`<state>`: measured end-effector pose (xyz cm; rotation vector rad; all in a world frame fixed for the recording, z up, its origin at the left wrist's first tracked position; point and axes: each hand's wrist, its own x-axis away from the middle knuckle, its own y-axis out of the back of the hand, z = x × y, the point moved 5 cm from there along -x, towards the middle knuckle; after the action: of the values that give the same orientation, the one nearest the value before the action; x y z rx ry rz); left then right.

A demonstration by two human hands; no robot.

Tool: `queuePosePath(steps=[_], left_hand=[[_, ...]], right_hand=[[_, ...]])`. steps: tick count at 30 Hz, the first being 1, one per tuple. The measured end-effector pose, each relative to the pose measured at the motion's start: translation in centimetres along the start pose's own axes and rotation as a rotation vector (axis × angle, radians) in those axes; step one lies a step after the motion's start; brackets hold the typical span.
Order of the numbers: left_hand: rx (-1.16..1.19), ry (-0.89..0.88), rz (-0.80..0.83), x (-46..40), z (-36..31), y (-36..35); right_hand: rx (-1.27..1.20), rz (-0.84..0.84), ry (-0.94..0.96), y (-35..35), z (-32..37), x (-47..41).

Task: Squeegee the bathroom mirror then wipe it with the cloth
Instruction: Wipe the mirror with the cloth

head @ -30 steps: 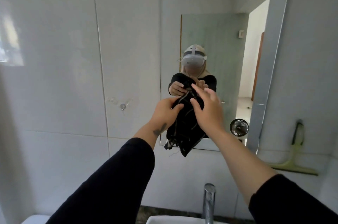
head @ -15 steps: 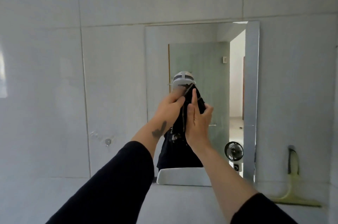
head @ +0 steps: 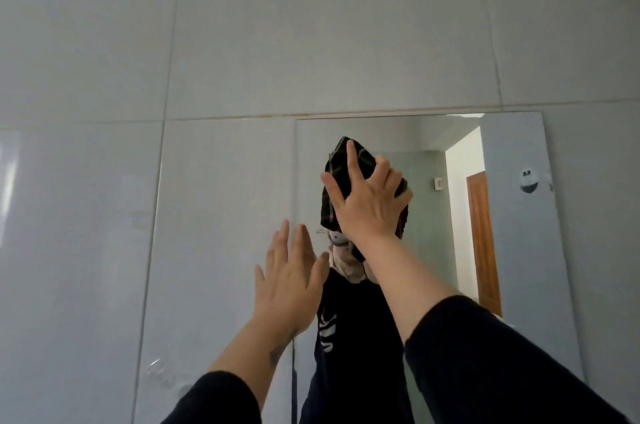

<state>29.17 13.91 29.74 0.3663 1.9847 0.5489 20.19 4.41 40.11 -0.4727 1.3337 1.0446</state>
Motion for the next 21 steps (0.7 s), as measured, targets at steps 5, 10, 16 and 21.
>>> queuePosePath(steps=[5, 10, 16, 21], left_hand=[[-0.124, -0.004, 0.032, -0.8, 2.5, -2.0], [-0.184, -0.018, 0.042, -1.1, 2.7, -2.7], [-0.230, 0.018, 0.038, -0.9, 2.5, -2.4], [-0.184, 0.067, 0.062, -1.1, 1.8, -2.4]], right_hand=[[0.085, -0.049, 0.089, -1.5, 3.6, -3.9], [0.204, -0.169, 0.242, -2.1, 6.9, -6.6], [0.238, -0.134, 0.349, -2.1, 6.1, -7.3], [0.229, -0.129, 0.294, -0.2, 1.3, -8.1]])
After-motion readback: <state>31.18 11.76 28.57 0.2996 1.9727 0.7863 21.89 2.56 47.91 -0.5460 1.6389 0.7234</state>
